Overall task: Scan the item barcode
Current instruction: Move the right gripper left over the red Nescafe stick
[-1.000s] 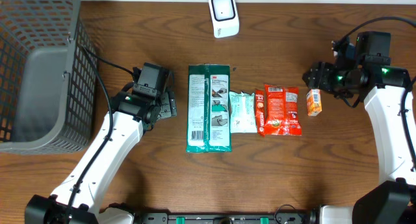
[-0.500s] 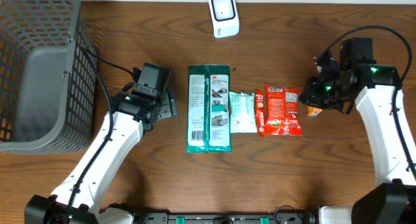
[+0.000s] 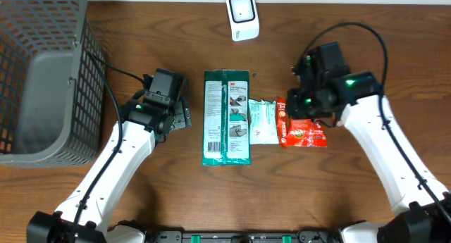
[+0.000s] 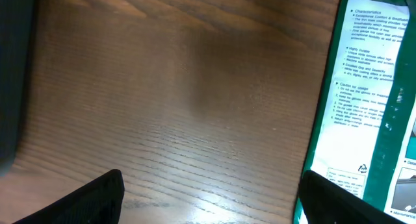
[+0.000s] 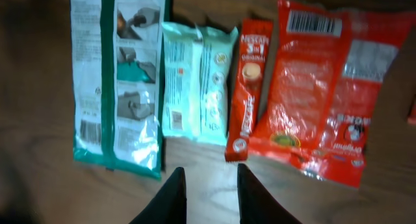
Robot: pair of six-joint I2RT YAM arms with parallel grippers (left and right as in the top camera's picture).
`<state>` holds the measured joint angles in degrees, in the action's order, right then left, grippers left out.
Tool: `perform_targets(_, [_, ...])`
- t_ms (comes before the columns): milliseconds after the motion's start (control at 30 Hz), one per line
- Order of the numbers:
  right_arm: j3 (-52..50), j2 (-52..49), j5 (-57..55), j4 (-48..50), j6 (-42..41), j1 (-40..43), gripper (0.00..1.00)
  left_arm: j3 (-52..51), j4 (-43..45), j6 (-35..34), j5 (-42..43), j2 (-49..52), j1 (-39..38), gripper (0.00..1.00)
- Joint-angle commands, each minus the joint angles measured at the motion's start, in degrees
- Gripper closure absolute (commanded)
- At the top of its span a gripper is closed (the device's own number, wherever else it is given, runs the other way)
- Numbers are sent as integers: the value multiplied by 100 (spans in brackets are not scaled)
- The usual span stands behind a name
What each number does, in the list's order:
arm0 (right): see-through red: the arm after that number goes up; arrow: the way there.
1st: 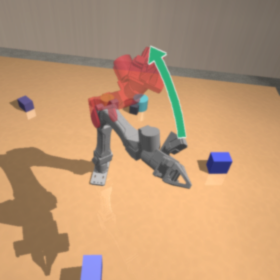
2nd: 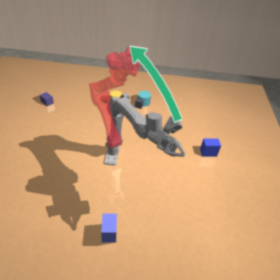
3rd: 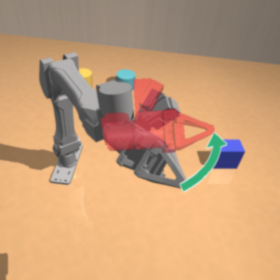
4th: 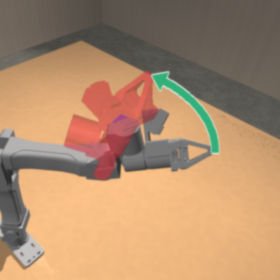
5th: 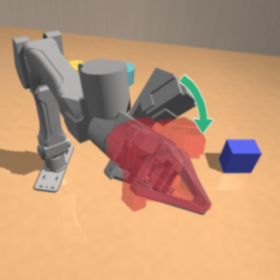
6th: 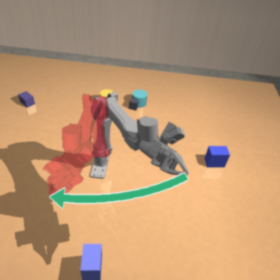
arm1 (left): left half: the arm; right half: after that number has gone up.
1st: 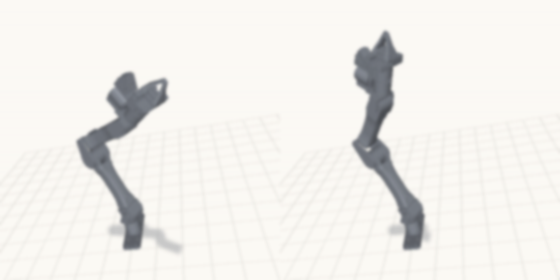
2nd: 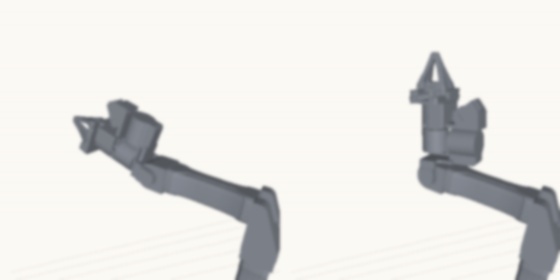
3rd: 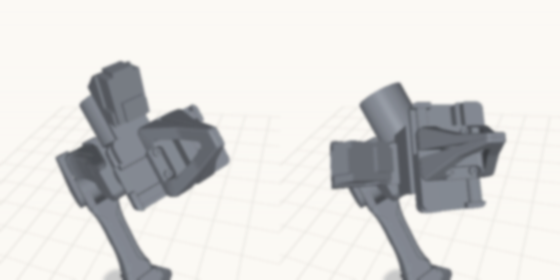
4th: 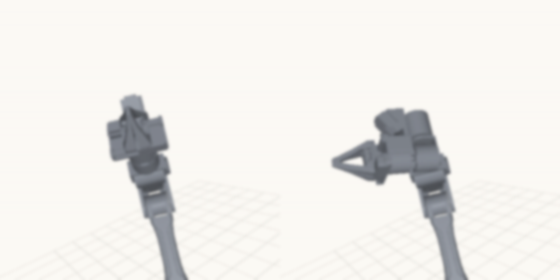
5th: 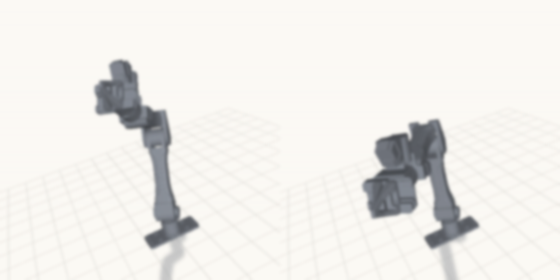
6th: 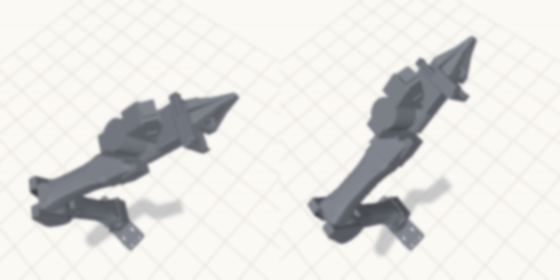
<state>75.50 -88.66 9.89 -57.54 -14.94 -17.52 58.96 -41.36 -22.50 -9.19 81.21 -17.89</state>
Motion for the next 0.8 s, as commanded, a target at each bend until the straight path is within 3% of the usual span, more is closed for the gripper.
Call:
perform_targets(0, [48, 15, -850, 216, -387, -444, 77, -26, 2, -76, -48, 39, 15, 13])
perform_targets(467, [2, -610, -1132, 245, -699, -772, 78, -26, 4, -76, -48, 39, 15, 13])
perform_targets(767, [0, -1346, -1069, -319, -776, -881, 82, -26, 7, -76, -48, 39, 15, 13])
